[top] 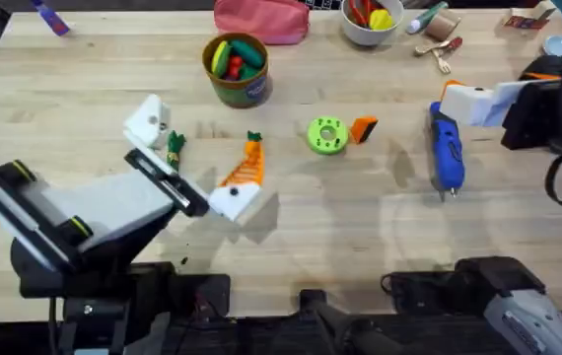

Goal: Pick up the gripper from the table and insert it into the empty holder that is missing its gripper. Then pick up a screw, insert it into the mounting hole, and use the screwdriver to tighten it. Finally, clean up the table by picking up the vegetable and placing it into the bucket.

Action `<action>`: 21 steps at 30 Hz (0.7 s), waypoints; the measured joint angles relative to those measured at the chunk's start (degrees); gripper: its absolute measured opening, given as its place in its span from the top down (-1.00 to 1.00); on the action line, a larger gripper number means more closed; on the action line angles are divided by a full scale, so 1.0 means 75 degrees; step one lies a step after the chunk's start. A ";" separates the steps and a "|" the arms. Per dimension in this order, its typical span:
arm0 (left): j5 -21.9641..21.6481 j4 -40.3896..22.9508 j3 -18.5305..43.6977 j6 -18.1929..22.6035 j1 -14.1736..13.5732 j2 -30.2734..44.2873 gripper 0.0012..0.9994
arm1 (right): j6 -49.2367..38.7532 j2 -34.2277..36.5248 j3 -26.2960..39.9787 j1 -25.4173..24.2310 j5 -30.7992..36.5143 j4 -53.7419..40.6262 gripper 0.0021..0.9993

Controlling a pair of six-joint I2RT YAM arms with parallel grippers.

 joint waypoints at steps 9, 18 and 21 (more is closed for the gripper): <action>0.1148 -0.0304 0.0000 -0.0964 -0.0028 -0.0001 -0.97 | 0.0000 0.0000 0.0000 0.0000 0.0000 -0.0002 -0.99; 0.1634 -0.1471 -0.0090 -0.1250 -0.0028 -0.0002 -0.97 | 0.0000 0.0000 0.0000 0.0000 0.0000 0.0001 -0.99; 0.1913 -0.1766 -0.0096 -0.0888 -0.0028 -0.0001 -0.97 | 0.0000 0.0000 0.0000 0.0000 0.0000 -0.0001 -0.99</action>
